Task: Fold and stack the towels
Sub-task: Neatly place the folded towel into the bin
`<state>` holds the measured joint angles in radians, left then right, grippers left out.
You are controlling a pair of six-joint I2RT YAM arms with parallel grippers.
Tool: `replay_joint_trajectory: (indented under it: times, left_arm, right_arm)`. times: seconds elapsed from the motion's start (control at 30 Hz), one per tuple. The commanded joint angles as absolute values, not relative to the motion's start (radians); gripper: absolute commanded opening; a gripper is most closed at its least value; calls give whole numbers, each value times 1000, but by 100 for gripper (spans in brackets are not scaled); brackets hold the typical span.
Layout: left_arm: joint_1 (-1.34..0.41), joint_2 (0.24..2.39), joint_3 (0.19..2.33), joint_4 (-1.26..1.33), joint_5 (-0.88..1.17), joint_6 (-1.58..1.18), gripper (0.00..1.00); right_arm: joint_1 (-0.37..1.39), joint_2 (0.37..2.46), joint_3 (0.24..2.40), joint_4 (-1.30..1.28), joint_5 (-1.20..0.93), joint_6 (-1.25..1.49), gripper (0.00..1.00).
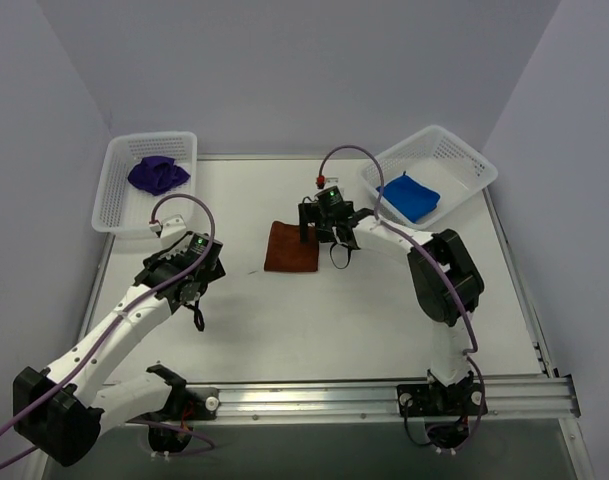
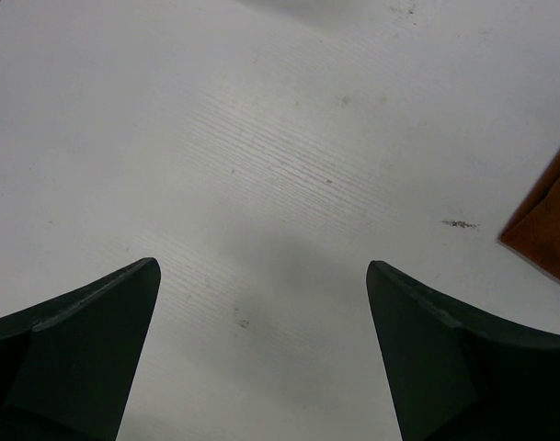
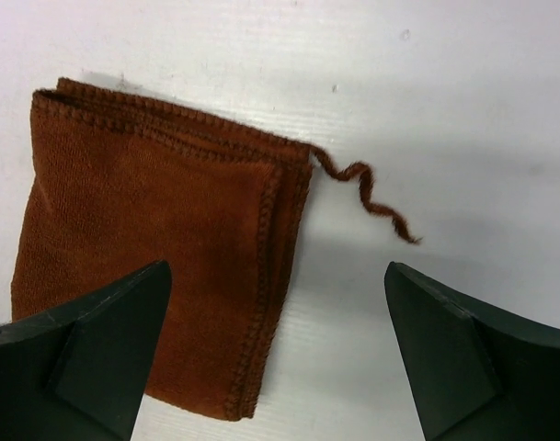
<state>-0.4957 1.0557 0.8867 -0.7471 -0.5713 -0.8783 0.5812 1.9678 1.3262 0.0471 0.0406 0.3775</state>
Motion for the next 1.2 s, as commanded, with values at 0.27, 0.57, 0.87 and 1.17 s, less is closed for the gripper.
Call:
replay_joint_trajectory:
  times: [0.27,0.57,0.87,1.17]
  left_arm:
    - [-483,1017,877,-715,-557,-858,94]
    - [-477,1020,874,-706,-546,-856,94]
    - [-471,1019,871,-703,-543,-854,94]
    - [-468,1002,884,-742,-569,-867,94]
  right_arm:
    - [655,1989,1322,-44,281,595,57]
    - [655,2080,1358,-32,219,568,47]
    - [663,2154,1384,-49,236,534,24]
    - [678,2106,1379,-25,403,249,1]
